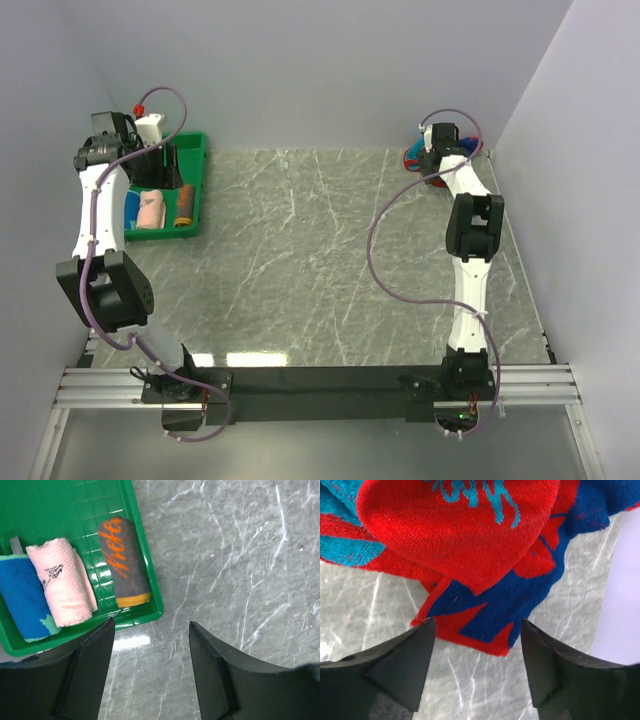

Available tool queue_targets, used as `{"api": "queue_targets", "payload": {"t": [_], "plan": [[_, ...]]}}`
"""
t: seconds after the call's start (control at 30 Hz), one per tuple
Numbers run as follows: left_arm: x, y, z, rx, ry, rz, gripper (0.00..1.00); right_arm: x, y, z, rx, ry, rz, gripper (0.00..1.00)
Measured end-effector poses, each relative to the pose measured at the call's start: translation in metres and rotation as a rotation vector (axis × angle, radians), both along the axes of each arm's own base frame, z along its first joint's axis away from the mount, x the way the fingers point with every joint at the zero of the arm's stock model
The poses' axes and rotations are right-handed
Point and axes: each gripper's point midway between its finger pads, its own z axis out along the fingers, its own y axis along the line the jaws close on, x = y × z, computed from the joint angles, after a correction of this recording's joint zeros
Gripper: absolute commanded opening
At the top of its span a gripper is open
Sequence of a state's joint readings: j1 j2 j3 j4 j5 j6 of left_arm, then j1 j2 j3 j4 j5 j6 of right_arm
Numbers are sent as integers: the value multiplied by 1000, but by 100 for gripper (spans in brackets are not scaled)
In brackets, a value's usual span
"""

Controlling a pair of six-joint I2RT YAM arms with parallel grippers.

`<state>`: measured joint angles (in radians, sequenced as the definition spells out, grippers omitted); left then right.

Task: Roll the towels
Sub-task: Move the towel to the center of the board

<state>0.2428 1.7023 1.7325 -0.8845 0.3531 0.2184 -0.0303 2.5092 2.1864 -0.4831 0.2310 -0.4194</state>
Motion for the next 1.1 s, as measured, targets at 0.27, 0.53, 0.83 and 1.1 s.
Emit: {"api": "queue_targets", "payload": {"t": [0.27,0.53,0.83,1.1], "plan": [[2,1,17,3,-7,34,66,5,-1,-10,-7,35,57,23],[3,0,27,-12,-18,49,66,1,4,-19,40,98,126,0],[4,-10,26,-63,-18,40,65,-55,49,-24,242,304,345,0],[-3,-34,-2,-152,47,-23,65,-192,172,-26,548,647,570,0]]}}
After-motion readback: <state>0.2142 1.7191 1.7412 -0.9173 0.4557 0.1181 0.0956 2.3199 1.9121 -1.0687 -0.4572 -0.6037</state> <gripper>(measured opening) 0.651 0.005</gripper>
